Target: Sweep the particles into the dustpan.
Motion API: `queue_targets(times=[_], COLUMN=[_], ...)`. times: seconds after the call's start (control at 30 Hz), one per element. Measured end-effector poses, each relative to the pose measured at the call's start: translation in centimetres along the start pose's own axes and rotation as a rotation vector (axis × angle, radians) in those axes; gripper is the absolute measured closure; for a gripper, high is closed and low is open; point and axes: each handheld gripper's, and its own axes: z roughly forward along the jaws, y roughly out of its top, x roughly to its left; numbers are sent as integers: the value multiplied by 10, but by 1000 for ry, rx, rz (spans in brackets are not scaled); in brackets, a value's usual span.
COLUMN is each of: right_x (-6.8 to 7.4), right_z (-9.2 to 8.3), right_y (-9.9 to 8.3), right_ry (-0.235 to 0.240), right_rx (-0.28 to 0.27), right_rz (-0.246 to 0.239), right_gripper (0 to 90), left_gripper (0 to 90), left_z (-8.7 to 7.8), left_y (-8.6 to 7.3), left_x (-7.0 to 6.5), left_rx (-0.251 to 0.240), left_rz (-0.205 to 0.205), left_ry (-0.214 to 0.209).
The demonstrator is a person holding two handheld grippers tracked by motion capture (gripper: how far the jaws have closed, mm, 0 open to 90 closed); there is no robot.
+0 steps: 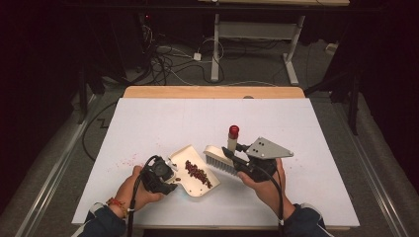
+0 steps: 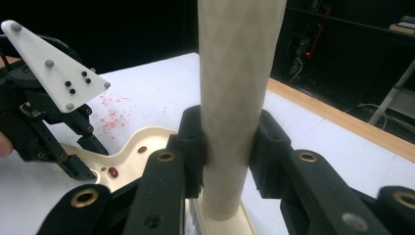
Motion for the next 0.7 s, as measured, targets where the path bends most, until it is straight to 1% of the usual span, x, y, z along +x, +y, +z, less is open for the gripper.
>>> queue_targets(times=[0.03, 0.1, 0.17, 0.2, 0.23, 0.37, 0.5, 0.6, 0.7], right_x=[-2, -7, -14, -17, -21, -34, -46, -52, -59], right_z=[-3, -10, -18, -23, -27, -47, -67, -81, -92], right_y=[0, 0, 0, 0, 0, -2, -5, -6, -6], right_ry=[5, 7, 6, 2, 4, -20, -24, -26, 14], right_rx=[1, -1, -4, -1, 0, 1, 11, 29, 84], right_rz=[5, 17, 21, 31, 27, 48, 62, 59, 35], right_gripper=[701, 701, 701, 700, 700, 700, 700, 700, 700], left_gripper=[633, 634, 634, 634, 634, 634, 634, 634, 635], left_z=[0, -1, -1, -1, -2, -3, -4, -5, -6], left_y=[-1, -1, -2, -2, -2, -3, -5, -6, -8], left_x=[0, 1, 1, 1, 1, 3, 6, 8, 11], left_rx=[-1, -2, -1, -2, -5, -14, -20, -22, -30], left_rz=[-5, 0, -3, -2, -3, -12, -20, -27, -38], left_ry=[-1, 3, 6, 8, 7, 8, 7, 5, 3])
